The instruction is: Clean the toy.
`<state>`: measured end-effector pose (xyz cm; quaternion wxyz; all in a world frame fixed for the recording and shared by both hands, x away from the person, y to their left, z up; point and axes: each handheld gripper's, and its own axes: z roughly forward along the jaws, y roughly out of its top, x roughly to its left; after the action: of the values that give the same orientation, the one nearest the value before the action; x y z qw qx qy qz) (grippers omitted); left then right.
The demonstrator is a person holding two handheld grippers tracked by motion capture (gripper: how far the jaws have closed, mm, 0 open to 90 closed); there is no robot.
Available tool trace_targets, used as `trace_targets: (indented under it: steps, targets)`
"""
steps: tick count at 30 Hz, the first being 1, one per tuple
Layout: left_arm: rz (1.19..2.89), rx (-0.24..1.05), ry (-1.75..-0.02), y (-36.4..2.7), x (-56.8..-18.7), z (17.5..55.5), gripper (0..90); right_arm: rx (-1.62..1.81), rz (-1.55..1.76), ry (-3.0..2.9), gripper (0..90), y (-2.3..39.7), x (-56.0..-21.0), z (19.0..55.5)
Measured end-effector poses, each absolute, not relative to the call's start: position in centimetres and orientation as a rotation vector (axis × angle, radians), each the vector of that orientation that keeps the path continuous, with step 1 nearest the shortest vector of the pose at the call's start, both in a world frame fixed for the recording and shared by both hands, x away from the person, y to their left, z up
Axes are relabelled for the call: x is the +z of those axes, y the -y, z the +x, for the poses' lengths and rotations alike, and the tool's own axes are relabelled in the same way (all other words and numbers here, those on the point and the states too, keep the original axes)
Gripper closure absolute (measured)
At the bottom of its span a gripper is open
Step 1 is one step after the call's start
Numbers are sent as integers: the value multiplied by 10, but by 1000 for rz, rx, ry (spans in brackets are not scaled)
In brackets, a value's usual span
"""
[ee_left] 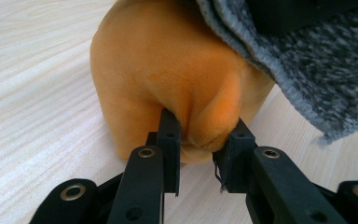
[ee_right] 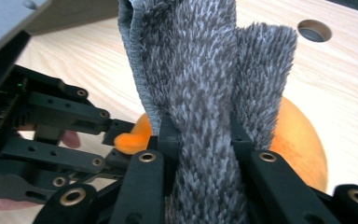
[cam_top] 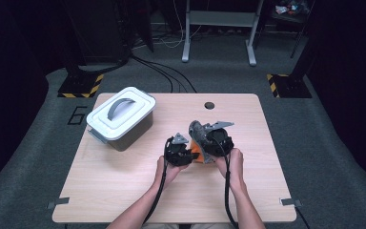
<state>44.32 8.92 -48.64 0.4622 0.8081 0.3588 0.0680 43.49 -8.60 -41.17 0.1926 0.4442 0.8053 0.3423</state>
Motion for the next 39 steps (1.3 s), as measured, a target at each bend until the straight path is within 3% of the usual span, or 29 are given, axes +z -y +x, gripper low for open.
trace_targets:
  steps: [18,39]
  targets:
    - [1987,158,-877,-88,-487,443,734,949,1473,-2124,738,150,-429,443]
    - [1982,150,-882,-88,-488,443,734,860,1663,-2087,735,178,-468,462]
